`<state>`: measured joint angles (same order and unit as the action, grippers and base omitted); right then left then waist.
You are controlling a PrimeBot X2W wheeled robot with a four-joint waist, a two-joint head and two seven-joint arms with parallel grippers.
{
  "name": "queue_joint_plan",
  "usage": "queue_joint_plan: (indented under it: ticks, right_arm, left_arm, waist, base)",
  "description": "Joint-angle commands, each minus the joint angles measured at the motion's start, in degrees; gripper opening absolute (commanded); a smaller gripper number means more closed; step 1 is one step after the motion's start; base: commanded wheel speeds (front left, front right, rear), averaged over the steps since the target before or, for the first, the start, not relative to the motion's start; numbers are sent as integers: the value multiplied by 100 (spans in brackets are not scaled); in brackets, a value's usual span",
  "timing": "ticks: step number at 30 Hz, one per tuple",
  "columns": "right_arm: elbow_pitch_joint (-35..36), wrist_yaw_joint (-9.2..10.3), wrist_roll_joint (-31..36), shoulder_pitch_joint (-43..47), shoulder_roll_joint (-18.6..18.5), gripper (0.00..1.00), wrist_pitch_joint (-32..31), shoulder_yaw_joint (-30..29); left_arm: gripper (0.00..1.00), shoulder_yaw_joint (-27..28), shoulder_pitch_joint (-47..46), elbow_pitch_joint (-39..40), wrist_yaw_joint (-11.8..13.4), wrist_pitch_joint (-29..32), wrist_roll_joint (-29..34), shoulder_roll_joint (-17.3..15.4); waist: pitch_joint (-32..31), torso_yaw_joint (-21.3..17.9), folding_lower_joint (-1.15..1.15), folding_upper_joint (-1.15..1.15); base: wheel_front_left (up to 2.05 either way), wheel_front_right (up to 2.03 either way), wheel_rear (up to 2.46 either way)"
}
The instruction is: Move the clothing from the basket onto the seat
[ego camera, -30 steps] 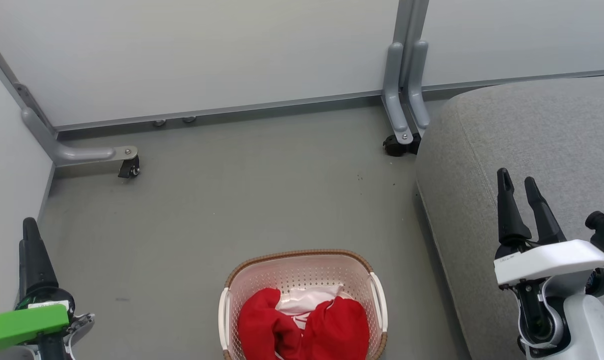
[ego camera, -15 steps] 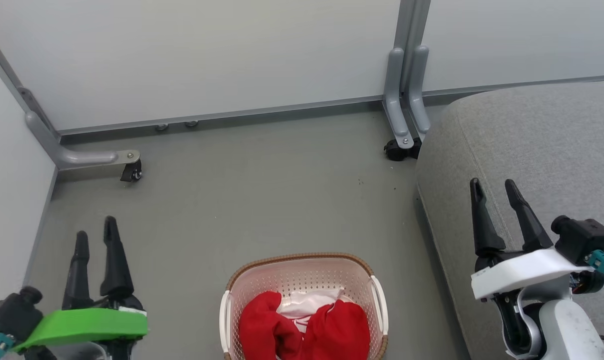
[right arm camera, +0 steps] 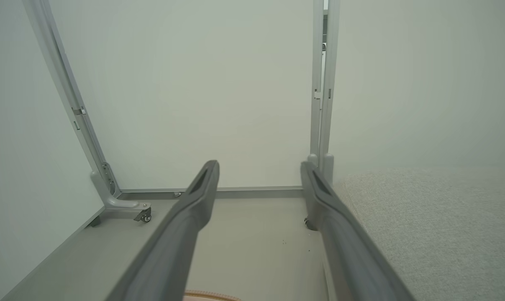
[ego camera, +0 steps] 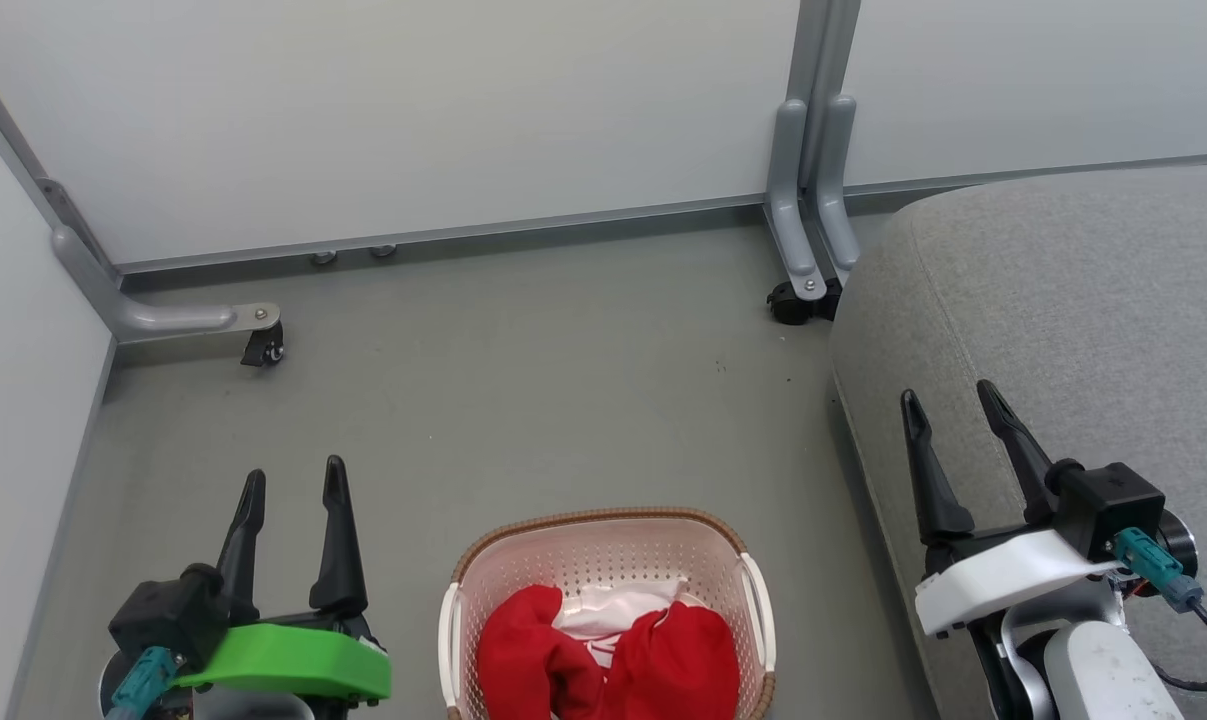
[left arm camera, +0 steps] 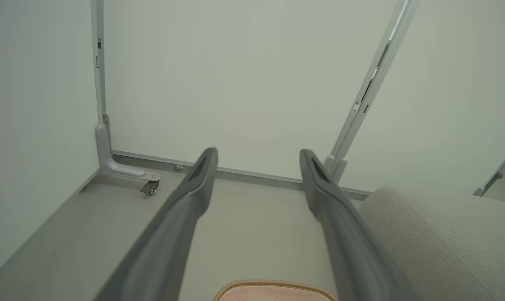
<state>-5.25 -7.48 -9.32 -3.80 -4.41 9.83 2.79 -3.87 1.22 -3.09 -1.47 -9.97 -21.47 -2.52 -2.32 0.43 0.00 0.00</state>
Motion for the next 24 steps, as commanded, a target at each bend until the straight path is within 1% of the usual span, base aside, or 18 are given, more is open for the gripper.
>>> queue_joint_plan:
  ticks: [1,7,11,14,16,19,24]
  right_arm:
    - [18,-1,222,22,-1,100,65,-20]
    - [-17,-1,566,64,71,100,146,-41]
    - [-1,-1,731,81,101,100,198,-52]
    - [52,-1,791,91,122,100,225,-77]
    - [61,-1,788,102,133,100,261,-52]
    - [46,-1,707,120,144,100,291,10]
    - [-32,-1,489,170,149,100,350,78]
  left_arm:
    - [100,-41,39,8,48,-50,178,-43]
    - [100,-158,59,-64,129,-133,486,-57]
    - [100,-381,64,-161,62,-182,801,-155]
    - [100,-458,58,-180,142,-211,875,-155]
    - [100,-471,72,-169,151,-240,914,-143]
    - [100,-416,107,-169,85,-274,867,-114]
    - [100,-99,171,-178,-97,-331,643,-48]
  waist:
    - [2,-5,0,0]
    - [-1,-15,0,0]
    - [-7,-11,0,0]
    - [-12,-6,0,0]
    - [-20,-2,0,0]
    - [-30,2,0,0]
    - [-57,9,0,0]
  base:
    - [0,0,0]
    - [0,0,0]
    - [0,0,0]
    - [0,0,0]
    - [0,0,0]
    - [0,0,0]
    - [0,0,0]
